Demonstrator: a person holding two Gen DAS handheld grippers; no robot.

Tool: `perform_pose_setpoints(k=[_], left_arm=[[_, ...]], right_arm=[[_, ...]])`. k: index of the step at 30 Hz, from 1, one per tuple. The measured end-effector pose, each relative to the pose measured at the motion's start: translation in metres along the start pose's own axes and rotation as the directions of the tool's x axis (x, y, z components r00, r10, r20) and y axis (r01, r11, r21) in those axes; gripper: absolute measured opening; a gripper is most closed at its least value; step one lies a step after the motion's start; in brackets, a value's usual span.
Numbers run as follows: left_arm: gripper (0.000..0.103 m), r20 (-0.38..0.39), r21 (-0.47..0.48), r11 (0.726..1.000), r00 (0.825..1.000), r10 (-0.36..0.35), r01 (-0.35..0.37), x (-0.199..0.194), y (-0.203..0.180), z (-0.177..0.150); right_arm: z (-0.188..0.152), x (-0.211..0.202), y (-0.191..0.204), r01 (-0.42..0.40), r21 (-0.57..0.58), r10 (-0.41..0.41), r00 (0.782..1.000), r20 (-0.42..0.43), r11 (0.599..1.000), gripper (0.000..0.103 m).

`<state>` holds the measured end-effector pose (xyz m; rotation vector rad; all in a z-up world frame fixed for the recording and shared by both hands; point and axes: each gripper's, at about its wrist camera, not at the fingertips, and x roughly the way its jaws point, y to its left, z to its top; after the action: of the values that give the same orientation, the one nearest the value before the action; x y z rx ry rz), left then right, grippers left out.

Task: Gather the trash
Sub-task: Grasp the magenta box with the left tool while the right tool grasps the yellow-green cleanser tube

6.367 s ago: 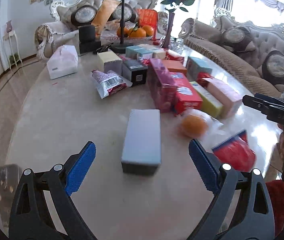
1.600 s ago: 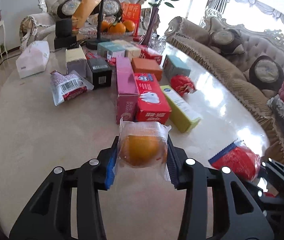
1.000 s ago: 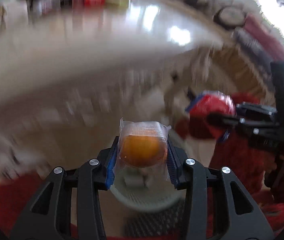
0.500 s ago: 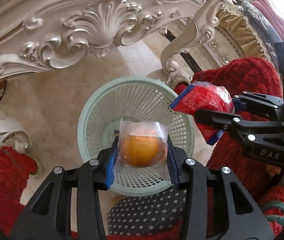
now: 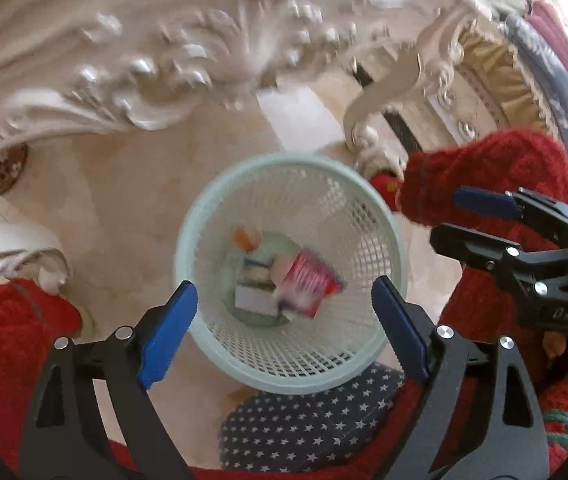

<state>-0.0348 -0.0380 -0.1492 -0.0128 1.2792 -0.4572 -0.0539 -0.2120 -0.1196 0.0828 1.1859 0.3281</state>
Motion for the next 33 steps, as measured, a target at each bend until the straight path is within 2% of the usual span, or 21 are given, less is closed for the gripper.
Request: perform_pose_setpoints(k=[4, 6, 8, 9, 10, 12, 14, 16, 20, 23, 24, 26, 30, 33], left_arm=[[0.086, 0.123, -0.030, 0.999, 0.992, -0.011, 0.015, -0.060, 0.011, 0.017], [0.086, 0.217, -0.028, 1.000, 0.976, 0.001, 0.006, -0.098, 0.016, 0.036], [0.086, 0.288, -0.042, 0.998, 0.956, 0.056, -0.046, -0.127, 0.022, 0.058], [0.086, 0.340, -0.057, 0.996, 0.937, 0.079, -0.063, -0.142, 0.029, 0.079], [0.086, 0.363, -0.070, 0.995, 0.927, 0.095, -0.075, -0.149, 0.033, 0.091], [0.086, 0.407, -0.109, 0.987, 0.900, 0.152, -0.118, -0.160, 0.046, 0.132], [0.086, 0.437, -0.132, 0.984, 0.884, 0.168, -0.121, -0.163, 0.056, 0.169], [0.086, 0.452, -0.148, 0.982, 0.875, 0.173, -0.118, -0.160, 0.064, 0.199], [0.086, 0.456, -0.195, 0.975, 0.871, 0.185, -0.105, -0.148, 0.084, 0.263], [0.086, 0.431, -0.232, 0.970, 0.887, 0.166, -0.069, -0.134, 0.100, 0.301], [0.086, 0.427, -0.243, 0.967, 0.887, 0.173, -0.071, -0.129, 0.104, 0.312], [0.086, 0.430, -0.252, 0.965, 0.884, 0.183, -0.077, -0.123, 0.109, 0.327], [0.086, 0.408, -0.249, 0.967, 0.900, 0.153, -0.052, -0.111, 0.117, 0.350], [0.086, 0.395, -0.229, 0.972, 0.907, 0.147, -0.058, -0.103, 0.116, 0.357]], right_arm=[[0.020, -0.040, 0.000, -0.029, 0.002, 0.028, 0.992, 0.126, 1.000, 0.065], [0.039, -0.068, 0.003, -0.040, -0.017, 0.042, 0.972, 0.229, 0.999, 0.065], [0.061, -0.087, 0.006, -0.025, -0.049, 0.039, 0.952, 0.305, 0.998, 0.065], [0.077, -0.096, 0.009, -0.015, -0.077, 0.041, 0.936, 0.349, 0.997, 0.065], [0.090, -0.101, 0.012, 0.000, -0.094, 0.036, 0.925, 0.379, 0.996, 0.065], [0.121, -0.105, 0.015, 0.032, -0.118, 0.020, 0.907, 0.420, 0.992, 0.065], [0.147, -0.104, 0.018, 0.036, -0.135, 0.027, 0.899, 0.438, 0.990, 0.065], [0.177, -0.100, 0.019, 0.028, -0.145, 0.039, 0.896, 0.442, 0.989, 0.065], [0.231, -0.075, 0.020, 0.054, -0.171, 0.024, 0.906, 0.422, 0.984, 0.065], [0.254, -0.058, 0.020, 0.073, -0.186, 0.007, 0.919, 0.394, 0.980, 0.065], [0.264, -0.049, 0.021, 0.073, -0.189, 0.005, 0.925, 0.381, 0.979, 0.065], [0.275, -0.040, 0.020, 0.069, -0.194, 0.008, 0.928, 0.372, 0.979, 0.065], [0.292, -0.031, 0.022, 0.050, -0.201, 0.027, 0.931, 0.364, 0.978, 0.065], [0.300, -0.024, 0.021, 0.051, -0.198, 0.023, 0.935, 0.355, 0.979, 0.065]])
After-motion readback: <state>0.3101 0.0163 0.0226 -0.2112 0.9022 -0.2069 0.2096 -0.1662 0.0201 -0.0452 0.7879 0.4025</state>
